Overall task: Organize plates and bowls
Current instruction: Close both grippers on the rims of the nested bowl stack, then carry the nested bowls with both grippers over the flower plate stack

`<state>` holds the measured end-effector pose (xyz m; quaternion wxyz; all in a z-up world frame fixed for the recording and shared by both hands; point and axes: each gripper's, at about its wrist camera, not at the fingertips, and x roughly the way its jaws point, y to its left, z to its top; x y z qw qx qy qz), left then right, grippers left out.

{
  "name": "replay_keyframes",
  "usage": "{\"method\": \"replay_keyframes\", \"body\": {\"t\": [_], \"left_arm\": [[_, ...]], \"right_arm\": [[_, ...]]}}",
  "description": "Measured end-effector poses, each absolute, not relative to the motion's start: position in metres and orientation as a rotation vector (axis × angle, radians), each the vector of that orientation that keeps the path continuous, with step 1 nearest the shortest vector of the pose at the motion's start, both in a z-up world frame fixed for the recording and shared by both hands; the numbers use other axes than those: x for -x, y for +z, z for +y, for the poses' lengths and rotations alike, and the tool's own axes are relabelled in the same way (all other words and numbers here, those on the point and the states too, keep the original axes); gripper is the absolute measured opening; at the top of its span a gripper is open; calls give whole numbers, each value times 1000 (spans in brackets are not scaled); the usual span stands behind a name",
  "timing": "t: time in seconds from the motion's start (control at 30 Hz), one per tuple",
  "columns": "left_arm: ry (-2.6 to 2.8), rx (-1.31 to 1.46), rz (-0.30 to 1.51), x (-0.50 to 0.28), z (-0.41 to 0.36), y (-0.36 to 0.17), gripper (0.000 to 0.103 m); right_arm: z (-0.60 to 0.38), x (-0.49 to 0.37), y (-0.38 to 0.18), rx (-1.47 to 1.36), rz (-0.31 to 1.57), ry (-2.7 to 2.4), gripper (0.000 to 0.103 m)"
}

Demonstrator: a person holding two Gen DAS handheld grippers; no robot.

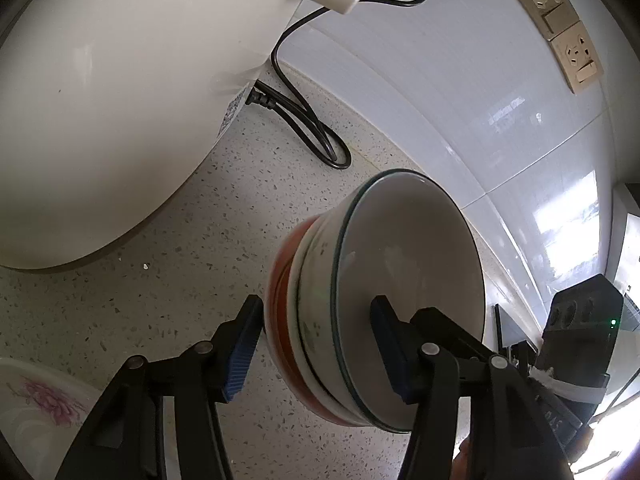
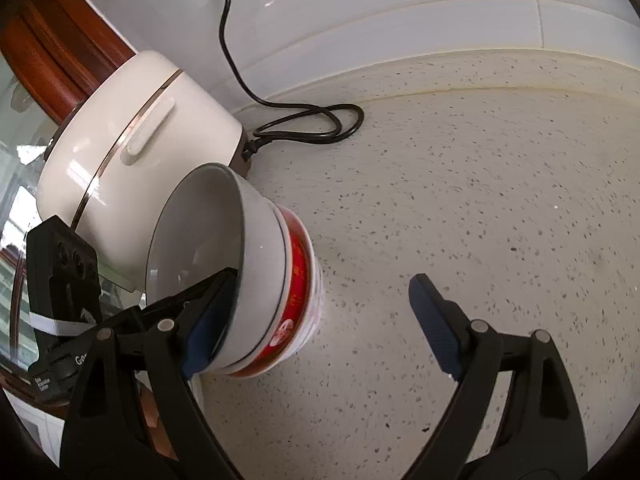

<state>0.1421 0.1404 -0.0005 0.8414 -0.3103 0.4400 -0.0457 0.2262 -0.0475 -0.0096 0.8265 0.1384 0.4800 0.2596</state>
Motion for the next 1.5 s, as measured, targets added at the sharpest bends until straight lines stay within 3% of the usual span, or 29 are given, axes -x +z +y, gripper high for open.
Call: {"method": "replay_keyframes", "body": {"t": [0.13, 0.3, 0.47, 0.83, 0.97, 1.03, 1.5], "left_arm": [[-100, 667, 929, -141, 141, -2, 52], [-124, 694, 936, -138, 142, -3, 45], [-144, 709, 943, -138, 141, -5, 45], [-131, 722, 938, -144, 141, -7, 46], [-138, 740, 933, -142, 143, -7, 45], [-130, 731, 926, -142, 141, -7, 44], [-125, 691, 906, -140, 136, 0, 42]], "right_arm": [[-43, -230, -18, -303, 1046, 614, 85], [-44, -235, -29, -359, 1080, 671, 63], [-45, -236, -30, -405, 1078, 734, 52], [-50, -238, -32, -432, 1069, 722, 58], [-52, -239, -32, -446, 1071, 730, 58], [-51, -238, -33, -462, 1076, 758, 52], [-48, -228, -30, -421, 1087, 720, 52]]}}
